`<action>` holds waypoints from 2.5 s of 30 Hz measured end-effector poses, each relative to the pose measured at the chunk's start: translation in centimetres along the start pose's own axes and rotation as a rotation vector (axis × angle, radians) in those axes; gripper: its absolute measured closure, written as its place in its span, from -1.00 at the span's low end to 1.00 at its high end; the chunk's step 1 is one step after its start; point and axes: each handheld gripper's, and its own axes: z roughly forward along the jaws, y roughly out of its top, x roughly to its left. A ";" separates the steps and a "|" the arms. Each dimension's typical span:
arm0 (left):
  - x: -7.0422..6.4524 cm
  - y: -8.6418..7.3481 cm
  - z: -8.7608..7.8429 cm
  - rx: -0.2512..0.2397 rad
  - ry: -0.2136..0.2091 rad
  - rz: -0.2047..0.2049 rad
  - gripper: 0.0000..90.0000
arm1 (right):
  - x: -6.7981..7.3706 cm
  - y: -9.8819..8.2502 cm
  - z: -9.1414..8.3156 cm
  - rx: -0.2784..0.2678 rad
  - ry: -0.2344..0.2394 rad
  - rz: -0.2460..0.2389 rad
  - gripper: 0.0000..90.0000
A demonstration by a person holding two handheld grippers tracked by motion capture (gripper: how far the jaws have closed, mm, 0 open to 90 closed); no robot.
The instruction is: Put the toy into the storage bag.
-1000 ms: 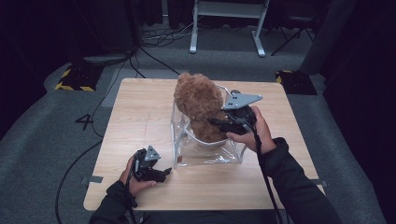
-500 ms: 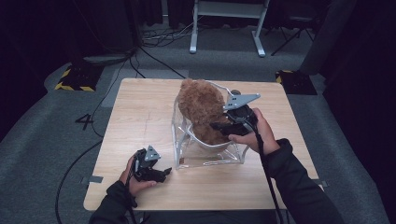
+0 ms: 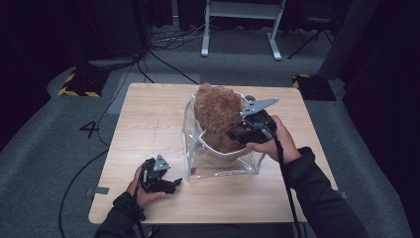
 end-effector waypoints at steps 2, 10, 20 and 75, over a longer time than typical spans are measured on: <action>0.0 0.0 0.0 0.001 0.001 0.000 -0.67 | -0.1 -0.1 -0.1 0.004 -0.001 0.000 0.31; 0.0 0.0 0.0 0.001 0.000 0.002 -0.67 | -0.5 -0.6 -0.5 0.006 -0.010 0.007 0.34; 0.0 0.0 0.0 0.000 0.000 -0.001 -0.67 | -1.1 -1.4 -0.1 0.011 -0.029 0.023 0.31; 0.0 0.0 0.0 -0.001 0.001 -0.002 -0.67 | -2.7 -3.9 -5.7 -0.125 -0.129 -0.007 -0.47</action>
